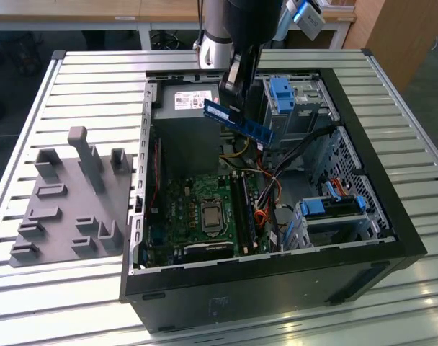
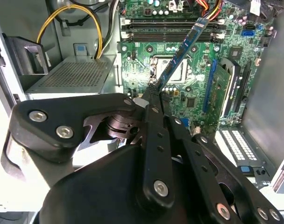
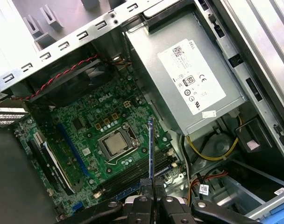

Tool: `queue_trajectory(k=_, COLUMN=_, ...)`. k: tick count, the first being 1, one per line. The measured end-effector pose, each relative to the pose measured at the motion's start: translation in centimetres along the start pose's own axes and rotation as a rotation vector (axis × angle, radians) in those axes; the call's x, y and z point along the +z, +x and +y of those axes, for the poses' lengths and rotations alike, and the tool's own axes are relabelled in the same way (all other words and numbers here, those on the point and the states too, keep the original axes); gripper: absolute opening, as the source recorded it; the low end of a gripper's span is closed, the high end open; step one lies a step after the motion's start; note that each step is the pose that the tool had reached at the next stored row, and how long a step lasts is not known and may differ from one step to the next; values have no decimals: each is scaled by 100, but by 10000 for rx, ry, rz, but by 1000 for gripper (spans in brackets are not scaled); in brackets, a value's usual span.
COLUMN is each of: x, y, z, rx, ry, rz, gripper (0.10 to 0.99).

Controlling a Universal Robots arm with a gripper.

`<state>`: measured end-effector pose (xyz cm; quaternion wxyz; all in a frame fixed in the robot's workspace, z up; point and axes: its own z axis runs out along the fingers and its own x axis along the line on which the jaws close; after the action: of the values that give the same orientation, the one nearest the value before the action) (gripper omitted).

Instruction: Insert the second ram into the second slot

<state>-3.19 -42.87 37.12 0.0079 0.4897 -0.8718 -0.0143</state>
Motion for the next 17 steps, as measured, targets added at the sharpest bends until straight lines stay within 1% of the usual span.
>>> queue_trajectory(k=17, x=1, y=0, z=0, rx=547, ry=2, rz=-15, gripper=129)
